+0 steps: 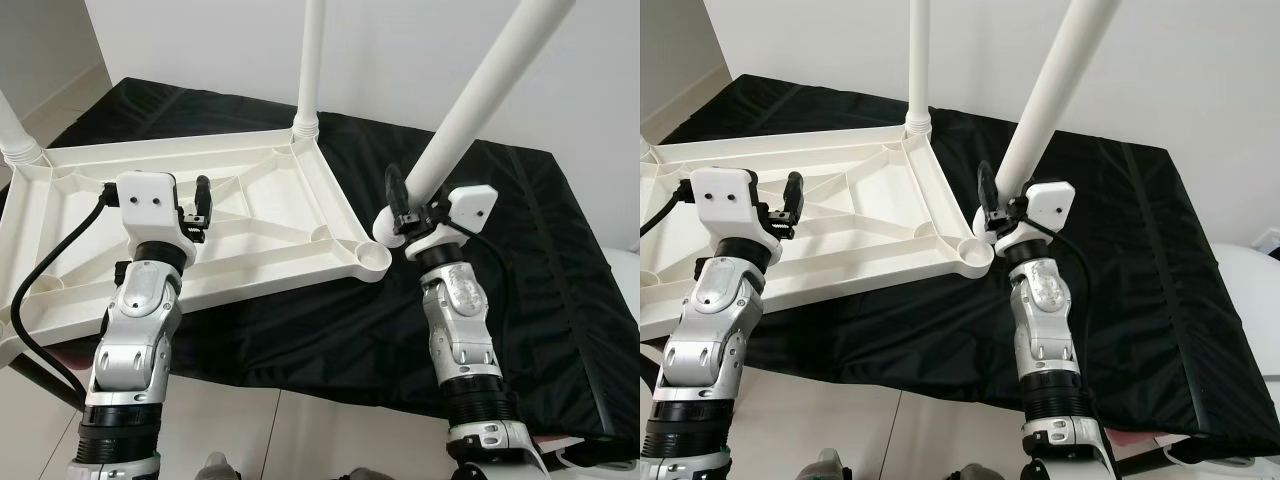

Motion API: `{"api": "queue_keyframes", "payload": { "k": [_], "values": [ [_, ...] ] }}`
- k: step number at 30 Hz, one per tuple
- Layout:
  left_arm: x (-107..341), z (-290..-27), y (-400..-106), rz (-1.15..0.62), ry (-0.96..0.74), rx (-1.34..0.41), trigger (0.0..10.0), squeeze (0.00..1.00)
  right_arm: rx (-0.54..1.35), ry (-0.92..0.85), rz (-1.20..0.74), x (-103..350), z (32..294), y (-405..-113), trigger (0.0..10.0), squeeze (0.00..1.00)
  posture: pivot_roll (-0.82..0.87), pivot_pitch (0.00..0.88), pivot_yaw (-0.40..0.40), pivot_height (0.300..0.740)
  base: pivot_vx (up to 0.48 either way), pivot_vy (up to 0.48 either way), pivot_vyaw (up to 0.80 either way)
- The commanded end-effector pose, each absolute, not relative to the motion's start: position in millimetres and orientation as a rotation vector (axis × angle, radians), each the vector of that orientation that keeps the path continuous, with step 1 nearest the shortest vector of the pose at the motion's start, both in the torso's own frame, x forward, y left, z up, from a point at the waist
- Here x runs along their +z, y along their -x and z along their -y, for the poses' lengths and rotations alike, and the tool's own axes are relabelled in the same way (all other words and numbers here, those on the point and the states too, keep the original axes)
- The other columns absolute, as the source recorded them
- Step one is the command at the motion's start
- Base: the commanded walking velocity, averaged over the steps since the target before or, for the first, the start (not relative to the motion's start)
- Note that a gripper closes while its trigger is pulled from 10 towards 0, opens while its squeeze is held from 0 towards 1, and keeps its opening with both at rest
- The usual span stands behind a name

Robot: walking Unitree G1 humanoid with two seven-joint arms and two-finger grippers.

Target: Building children table

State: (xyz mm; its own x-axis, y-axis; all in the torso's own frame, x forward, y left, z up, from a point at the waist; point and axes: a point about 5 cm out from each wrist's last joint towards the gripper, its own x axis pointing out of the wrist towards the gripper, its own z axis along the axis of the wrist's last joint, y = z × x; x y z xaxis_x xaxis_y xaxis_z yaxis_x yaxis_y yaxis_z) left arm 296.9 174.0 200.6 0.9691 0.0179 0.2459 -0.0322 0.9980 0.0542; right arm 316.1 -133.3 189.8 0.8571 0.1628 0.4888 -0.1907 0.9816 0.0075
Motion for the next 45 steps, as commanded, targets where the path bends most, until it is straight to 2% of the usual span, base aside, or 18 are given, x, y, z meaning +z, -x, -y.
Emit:
{"api": "queue_keyframes", "payload": {
  "k": [1,8,13,22,45],
  "values": [
    [201,-172,-292,0.271,-0.066,0.086,10.0,0.0,0.174,-0.052,0.501,186,132,-312,10.0,0.0,0.04,0.0,-0.056,0.74,0.0,0.0,0.0],
    [195,-169,-291,0.273,-0.03,0.075,10.0,0.0,0.157,-0.058,0.456,173,133,-310,10.0,0.0,0.04,0.0,-0.059,0.74,0.0,0.0,0.0],
    [197,-167,-288,0.304,-0.11,0.068,10.0,0.0,0.143,-0.067,0.444,173,134,-307,10.0,0.0,0.04,0.0,-0.062,0.74,0.0,0.0,0.0],
    [199,-169,-286,0.327,-0.105,0.072,10.0,0.0,0.128,-0.05,0.448,175,137,-308,10.0,0.0,0.04,0.0,-0.06,0.74,0.0,0.0,0.0],
    [181,-171,-276,0.271,-0.147,0.069,10.0,0.0,0.137,-0.016,0.421,169,141,-304,10.0,0.0,0.03,0.0,-0.064,0.74,0.0,0.0,0.0]
  ]
}}
